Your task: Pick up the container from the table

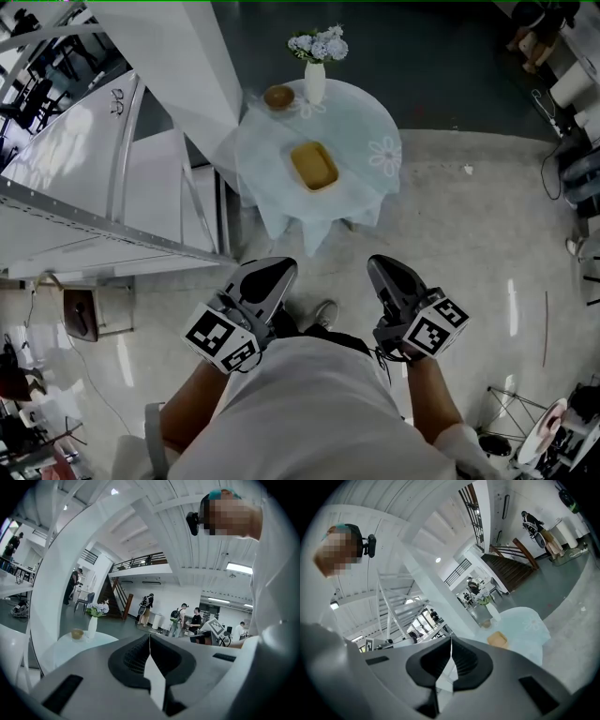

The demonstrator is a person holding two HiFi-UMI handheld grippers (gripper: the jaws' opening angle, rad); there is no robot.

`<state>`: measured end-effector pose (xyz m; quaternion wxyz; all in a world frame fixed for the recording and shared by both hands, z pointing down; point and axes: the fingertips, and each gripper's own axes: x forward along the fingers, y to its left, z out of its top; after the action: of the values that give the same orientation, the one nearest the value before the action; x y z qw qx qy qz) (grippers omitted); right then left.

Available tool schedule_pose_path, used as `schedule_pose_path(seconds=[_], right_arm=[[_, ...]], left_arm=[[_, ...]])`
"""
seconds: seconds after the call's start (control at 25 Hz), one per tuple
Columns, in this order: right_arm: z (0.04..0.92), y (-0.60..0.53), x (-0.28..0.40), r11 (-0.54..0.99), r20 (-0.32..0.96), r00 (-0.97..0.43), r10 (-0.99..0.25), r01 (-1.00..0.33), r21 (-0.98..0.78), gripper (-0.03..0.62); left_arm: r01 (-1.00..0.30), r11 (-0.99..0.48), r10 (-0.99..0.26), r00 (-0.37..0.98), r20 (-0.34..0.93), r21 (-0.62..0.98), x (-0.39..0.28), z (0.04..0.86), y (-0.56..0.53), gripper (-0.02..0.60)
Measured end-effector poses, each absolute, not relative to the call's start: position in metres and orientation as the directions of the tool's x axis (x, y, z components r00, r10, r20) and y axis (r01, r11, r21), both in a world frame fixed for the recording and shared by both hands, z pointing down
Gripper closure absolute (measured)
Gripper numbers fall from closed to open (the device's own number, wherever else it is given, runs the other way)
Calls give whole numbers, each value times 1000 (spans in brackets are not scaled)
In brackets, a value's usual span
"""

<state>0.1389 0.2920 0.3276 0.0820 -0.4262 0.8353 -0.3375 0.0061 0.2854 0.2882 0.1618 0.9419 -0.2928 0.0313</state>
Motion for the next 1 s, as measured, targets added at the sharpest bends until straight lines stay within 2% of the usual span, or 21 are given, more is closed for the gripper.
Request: schedule_pose_path(seconds=[0.52,1.0], right_arm=[[342,281,146,396,182,-635,-751,-653,-646,571],[355,222,132,372,216,-625,-750,-670,-642,571]], left_arm=[[-585,-754,-565,809,159,298,8,294,275,560],[-576,-752,-558,815,156,321,-6,310,216,560]])
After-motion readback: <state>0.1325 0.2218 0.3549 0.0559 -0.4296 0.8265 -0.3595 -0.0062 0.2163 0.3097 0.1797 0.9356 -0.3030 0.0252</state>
